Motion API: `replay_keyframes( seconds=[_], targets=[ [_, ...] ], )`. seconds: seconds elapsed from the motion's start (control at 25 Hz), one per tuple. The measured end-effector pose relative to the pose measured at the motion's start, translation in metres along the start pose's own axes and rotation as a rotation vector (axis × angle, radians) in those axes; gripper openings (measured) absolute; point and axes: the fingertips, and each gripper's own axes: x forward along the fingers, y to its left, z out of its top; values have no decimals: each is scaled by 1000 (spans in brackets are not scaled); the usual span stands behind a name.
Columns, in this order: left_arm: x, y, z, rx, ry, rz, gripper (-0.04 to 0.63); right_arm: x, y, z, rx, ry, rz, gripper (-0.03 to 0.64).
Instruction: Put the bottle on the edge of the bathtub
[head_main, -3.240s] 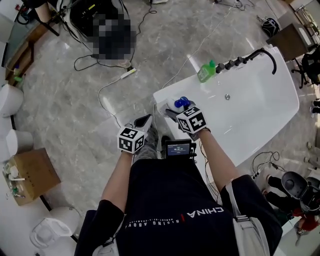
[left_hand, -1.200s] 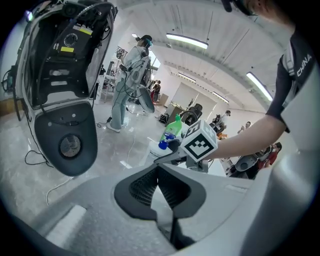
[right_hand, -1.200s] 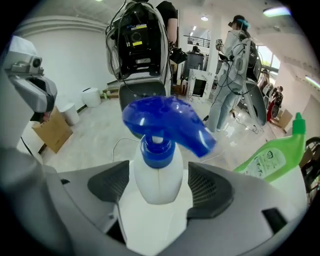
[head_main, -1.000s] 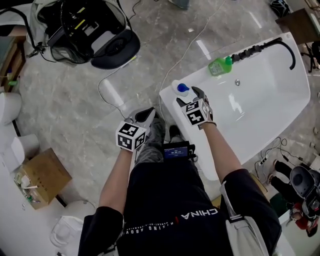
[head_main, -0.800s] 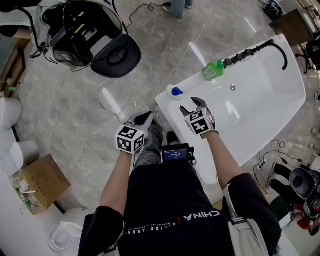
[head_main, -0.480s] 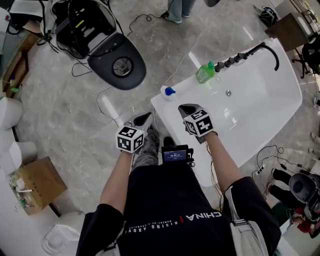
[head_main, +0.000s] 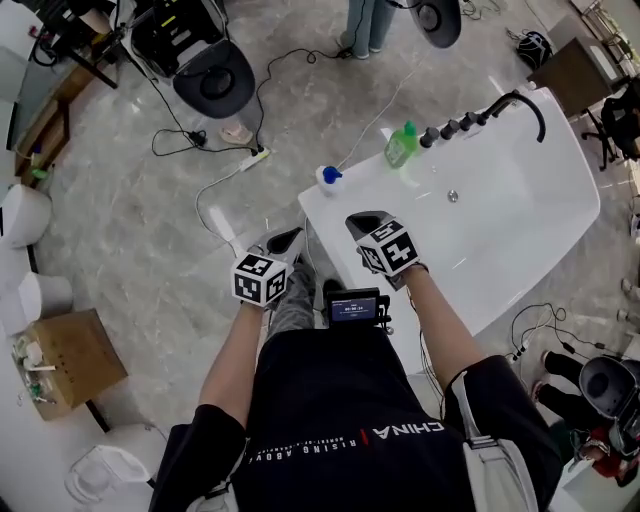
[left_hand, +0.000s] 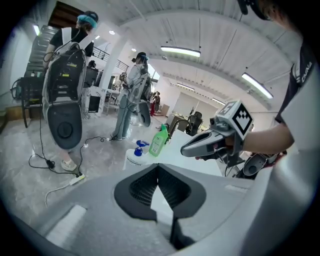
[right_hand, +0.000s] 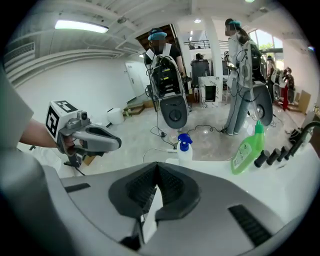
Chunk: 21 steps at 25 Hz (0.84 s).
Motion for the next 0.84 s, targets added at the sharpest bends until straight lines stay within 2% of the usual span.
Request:
replay_keyframes(
  seconds=[0.84],
  targets=[
    [-30, -27, -11, -15, -75, 46, 9, -22, 26, -6, -19, -37, -25, 9]
  ],
)
